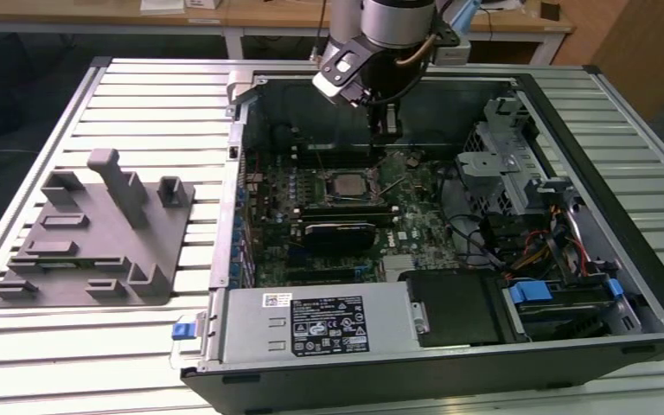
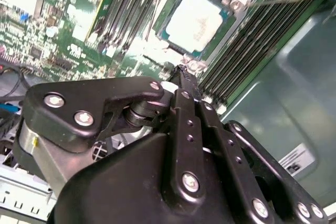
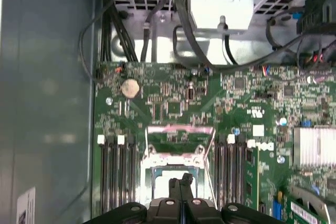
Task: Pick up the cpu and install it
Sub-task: 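Close the cpu cover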
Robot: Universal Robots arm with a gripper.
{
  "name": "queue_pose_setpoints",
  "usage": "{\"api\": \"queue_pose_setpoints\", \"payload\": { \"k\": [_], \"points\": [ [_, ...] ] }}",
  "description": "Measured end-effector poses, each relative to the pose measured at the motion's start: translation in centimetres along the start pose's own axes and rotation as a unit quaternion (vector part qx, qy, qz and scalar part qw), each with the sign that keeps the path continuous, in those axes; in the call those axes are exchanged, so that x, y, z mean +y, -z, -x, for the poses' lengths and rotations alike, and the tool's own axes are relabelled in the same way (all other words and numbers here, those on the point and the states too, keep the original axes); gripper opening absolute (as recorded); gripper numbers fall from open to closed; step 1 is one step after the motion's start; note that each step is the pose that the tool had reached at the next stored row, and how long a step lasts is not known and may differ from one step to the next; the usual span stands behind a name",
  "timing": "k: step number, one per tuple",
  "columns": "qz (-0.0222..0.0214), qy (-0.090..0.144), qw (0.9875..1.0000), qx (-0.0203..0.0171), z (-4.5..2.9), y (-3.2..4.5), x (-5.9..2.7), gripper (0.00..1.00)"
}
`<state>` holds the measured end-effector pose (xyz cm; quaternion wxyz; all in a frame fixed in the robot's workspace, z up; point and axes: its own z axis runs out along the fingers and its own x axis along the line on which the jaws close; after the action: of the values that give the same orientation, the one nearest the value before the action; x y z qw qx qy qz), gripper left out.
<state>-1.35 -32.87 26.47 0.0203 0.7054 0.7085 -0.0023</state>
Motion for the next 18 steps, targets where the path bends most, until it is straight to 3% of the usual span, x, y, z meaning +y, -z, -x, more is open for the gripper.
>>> {"api": "queue_pose_setpoints", "payload": {
  "k": [18],
  "points": [
    [-0.0003, 0.000, 1.0000, 0.0000, 0.02, -0.13, 5.12, 0.11]
  ]
}}
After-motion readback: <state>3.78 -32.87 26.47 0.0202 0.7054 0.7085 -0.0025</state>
